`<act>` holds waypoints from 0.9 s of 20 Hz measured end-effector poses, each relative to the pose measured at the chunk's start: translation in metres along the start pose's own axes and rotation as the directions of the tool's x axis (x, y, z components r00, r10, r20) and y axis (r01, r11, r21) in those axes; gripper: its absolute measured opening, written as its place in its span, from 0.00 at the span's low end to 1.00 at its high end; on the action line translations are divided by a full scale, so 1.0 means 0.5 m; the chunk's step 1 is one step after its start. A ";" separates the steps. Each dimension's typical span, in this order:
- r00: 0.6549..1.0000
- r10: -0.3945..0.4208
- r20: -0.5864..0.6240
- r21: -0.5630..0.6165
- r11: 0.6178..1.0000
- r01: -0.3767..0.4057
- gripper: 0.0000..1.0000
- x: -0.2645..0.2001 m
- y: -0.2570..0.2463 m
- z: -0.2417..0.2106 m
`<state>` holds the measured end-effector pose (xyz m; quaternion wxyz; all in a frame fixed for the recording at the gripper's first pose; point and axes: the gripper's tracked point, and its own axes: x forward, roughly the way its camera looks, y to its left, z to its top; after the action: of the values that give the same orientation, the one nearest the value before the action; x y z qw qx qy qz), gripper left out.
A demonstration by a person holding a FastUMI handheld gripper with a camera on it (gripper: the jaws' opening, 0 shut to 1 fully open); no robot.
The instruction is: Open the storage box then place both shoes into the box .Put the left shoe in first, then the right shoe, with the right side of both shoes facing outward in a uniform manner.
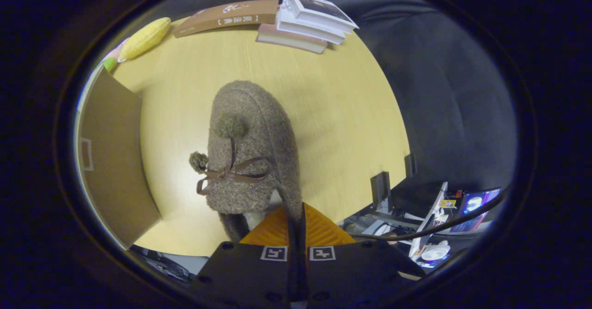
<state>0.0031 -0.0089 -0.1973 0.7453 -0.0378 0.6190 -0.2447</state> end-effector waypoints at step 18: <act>0.982 -0.125 0.138 0.055 0.991 0.119 0.04 -0.387 0.174 0.047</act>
<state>0.0308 0.1414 -0.0479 0.7715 -0.0756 0.5554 -0.3010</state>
